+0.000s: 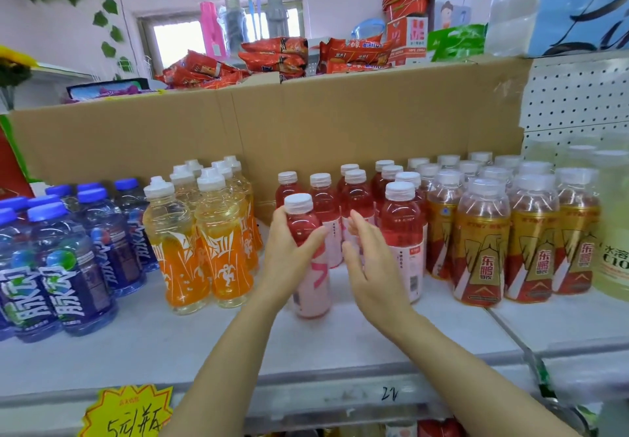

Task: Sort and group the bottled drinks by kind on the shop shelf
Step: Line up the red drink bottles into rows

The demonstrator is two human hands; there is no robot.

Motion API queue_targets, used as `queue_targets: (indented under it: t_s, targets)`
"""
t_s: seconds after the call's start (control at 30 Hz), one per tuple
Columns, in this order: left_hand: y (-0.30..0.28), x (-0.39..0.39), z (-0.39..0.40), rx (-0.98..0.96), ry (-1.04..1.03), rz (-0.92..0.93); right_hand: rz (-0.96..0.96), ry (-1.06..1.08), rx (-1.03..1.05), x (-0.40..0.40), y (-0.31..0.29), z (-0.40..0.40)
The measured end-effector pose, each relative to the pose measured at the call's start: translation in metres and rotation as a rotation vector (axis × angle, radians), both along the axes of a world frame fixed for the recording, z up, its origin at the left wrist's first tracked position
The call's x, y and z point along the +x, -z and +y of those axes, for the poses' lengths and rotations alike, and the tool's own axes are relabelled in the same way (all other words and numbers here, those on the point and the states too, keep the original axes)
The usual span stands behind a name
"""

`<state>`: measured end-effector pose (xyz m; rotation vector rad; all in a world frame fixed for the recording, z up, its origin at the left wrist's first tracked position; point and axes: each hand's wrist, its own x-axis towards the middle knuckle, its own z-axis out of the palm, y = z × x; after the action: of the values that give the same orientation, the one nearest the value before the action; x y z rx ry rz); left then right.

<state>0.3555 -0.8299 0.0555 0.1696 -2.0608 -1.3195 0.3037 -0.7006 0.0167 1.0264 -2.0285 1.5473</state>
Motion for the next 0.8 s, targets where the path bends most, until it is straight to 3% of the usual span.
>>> queue_targets:
  t_s: [0.2, 0.43, 0.8]
  targets:
    - [-0.001, 0.015, -0.030, 0.064, -0.036, -0.024, 0.185, 0.236, 0.367, -0.074, -0.077, -0.062]
    - [0.005, 0.024, -0.038, 0.059, -0.029, -0.016, -0.013, 0.283, 0.758, -0.112, -0.125, -0.102]
    - [0.013, 0.018, -0.047, 0.016, -0.036, -0.043, -0.013, 0.433, 0.641, -0.155, -0.099, -0.146]
